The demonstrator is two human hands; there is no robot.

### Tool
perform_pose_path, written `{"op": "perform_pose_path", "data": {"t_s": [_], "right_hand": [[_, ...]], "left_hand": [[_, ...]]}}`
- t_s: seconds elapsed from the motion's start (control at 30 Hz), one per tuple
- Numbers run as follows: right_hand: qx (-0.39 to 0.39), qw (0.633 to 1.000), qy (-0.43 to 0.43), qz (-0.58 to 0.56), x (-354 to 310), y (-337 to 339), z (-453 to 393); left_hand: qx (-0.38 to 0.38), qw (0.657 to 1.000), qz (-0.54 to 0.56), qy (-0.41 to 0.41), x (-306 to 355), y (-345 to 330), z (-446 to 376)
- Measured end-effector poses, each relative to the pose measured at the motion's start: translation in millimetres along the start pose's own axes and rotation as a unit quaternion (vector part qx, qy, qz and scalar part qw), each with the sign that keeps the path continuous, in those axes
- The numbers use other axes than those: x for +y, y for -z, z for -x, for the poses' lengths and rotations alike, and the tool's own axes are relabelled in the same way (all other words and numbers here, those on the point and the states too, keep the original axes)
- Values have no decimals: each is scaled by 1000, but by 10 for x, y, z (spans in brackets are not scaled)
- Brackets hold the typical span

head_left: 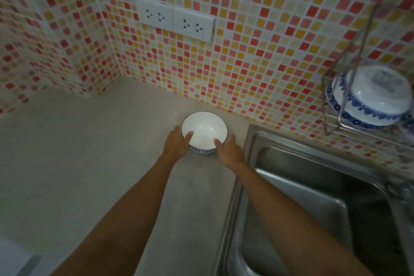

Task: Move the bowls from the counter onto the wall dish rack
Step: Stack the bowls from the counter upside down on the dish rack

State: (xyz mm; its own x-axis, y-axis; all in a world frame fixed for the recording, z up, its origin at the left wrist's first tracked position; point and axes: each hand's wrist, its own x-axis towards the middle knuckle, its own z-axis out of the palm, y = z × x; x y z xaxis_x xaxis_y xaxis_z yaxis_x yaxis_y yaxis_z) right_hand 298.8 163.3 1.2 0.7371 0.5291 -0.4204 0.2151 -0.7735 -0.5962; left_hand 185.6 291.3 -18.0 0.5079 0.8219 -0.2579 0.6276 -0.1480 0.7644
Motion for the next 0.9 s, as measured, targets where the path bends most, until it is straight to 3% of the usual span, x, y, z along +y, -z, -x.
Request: {"op": "perform_pose_path", "data": {"t_s": [0.27, 0.47, 0.67, 0.8, 0.9], "right_hand": [[-63, 971, -72, -220, 21, -122, -64], [-57, 964, -67, -251, 265, -10, 204], [-30, 963, -17, -266, 546, 417, 786], [-12, 965, 32, -260, 741, 744, 1105], [0, 964, 57, -260, 887, 1011, 1289]], "left_hand": [[6, 991, 112, 74, 30, -173, -91], [-51, 983, 160, 80, 149, -158, 285], [-84, 929, 337, 124, 518, -253, 857], [-74, 934, 343, 66, 829, -350, 1248], [-99, 917, 385, 8, 1094, -390, 1524]]}}
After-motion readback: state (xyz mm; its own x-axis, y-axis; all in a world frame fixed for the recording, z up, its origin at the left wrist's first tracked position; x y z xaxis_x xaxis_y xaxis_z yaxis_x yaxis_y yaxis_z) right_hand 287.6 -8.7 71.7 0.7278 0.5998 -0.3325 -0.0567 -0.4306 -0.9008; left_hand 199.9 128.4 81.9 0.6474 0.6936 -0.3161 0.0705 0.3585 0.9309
